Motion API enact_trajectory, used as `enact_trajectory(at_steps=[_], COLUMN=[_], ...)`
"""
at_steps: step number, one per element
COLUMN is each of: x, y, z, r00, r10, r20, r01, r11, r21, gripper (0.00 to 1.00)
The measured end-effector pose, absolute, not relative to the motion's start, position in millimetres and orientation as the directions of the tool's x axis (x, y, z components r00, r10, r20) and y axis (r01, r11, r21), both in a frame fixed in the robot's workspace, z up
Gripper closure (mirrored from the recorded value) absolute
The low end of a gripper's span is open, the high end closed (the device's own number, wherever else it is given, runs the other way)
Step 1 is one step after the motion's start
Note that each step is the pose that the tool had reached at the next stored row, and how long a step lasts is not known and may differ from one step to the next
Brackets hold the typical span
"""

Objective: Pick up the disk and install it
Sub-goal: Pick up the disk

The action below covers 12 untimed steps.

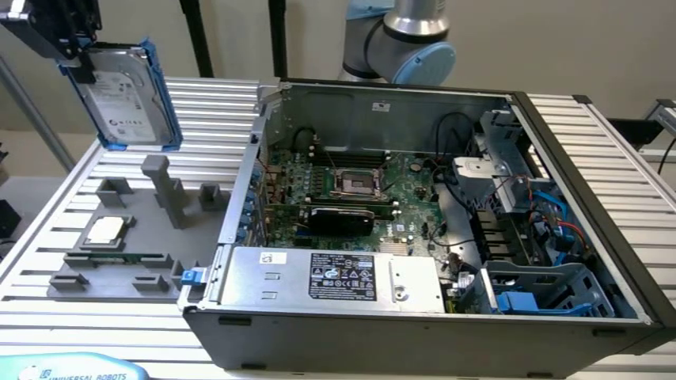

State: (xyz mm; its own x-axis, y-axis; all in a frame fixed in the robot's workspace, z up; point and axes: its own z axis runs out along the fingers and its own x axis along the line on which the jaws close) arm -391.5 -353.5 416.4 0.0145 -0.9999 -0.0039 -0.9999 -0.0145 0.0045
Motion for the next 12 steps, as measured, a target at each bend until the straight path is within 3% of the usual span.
enact_trajectory(at_steps=[12], x=[-340.7], y=[-357.0], z=[456.6], r00=[0.014], r10=[-1.000], r20=[-0.009], r01=[-1.000], r11=[-0.014], r21=[0.004], gripper=[0.67])
